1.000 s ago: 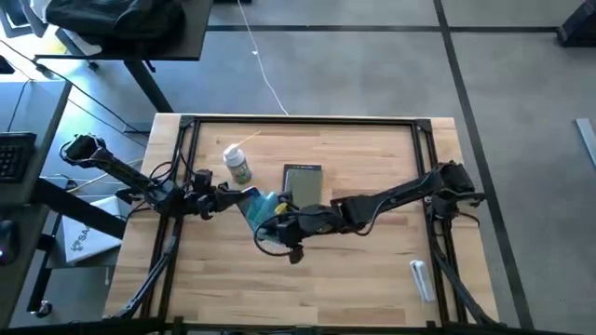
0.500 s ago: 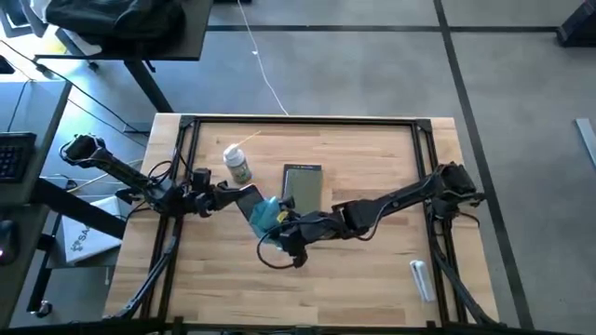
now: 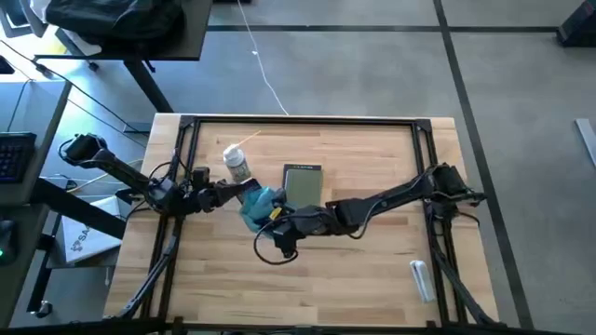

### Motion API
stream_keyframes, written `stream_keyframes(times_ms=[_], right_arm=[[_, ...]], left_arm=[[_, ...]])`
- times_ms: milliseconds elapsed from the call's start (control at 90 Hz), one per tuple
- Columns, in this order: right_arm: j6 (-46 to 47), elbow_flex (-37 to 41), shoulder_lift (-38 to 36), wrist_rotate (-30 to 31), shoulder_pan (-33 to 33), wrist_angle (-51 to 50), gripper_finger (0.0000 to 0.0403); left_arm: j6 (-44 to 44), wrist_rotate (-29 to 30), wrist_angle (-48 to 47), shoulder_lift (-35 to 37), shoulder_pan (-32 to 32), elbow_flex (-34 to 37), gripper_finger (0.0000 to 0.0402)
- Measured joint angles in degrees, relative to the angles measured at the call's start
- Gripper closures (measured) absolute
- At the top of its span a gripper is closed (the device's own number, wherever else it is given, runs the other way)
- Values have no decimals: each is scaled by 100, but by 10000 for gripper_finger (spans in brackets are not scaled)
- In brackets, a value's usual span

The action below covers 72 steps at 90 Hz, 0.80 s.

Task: Apply microfiber cloth
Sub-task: Wipe the cellphone with a microfiber cloth

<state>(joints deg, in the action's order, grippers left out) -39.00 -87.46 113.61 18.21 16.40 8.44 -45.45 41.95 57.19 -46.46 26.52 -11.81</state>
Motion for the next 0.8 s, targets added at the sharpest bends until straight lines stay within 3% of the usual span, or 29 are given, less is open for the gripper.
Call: stream_keyframes(times_ms=[111, 322, 444, 622, 800], right_arm=[[-146, 4, 85, 300, 163, 97, 403], [-730, 15, 33, 1484, 453, 242, 403], [-1014, 17, -108, 1771, 646, 241, 403], [-994, 17, -298, 2099, 893, -2, 403], [-814, 15, -520, 2914, 1120, -177, 403]], left_arm=[[263, 93, 341, 89, 0, 0, 387], [310, -105, 358, 222, 23, -14, 387], [315, -193, 341, 221, 31, -20, 387], [440, -232, 237, 214, 28, -11, 387], [462, -238, 263, 217, 26, -11, 387]])
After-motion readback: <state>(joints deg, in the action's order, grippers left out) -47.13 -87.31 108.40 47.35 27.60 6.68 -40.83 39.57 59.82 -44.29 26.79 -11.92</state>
